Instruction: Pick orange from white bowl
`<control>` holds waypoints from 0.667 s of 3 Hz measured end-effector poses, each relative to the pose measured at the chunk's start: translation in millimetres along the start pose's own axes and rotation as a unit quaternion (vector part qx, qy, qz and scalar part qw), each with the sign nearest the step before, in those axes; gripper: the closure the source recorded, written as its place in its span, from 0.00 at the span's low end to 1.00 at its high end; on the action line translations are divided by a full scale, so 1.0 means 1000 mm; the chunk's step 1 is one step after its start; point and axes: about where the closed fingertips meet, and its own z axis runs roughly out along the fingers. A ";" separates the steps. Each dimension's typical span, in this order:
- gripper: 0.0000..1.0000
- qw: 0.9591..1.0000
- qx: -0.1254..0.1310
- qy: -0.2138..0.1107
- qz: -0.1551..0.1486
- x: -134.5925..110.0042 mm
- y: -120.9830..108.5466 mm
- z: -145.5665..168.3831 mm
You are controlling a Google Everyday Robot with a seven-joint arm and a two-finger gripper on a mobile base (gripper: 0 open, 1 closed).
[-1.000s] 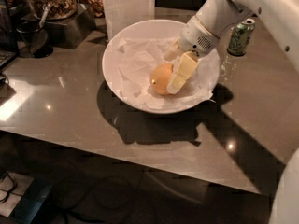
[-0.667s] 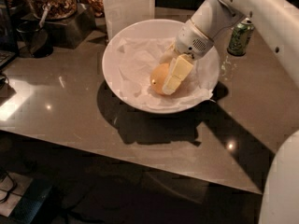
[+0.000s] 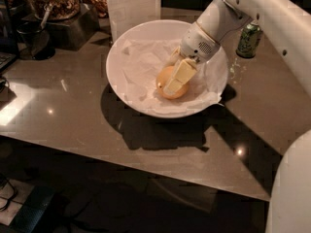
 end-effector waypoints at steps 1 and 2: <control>0.42 1.000 -0.004 -0.002 0.007 0.003 -0.003 0.003; 0.30 1.000 -0.005 -0.002 0.014 0.008 -0.004 0.005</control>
Offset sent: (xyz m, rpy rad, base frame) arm -0.0025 -0.0146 -0.0141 -0.0150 0.0584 -0.0229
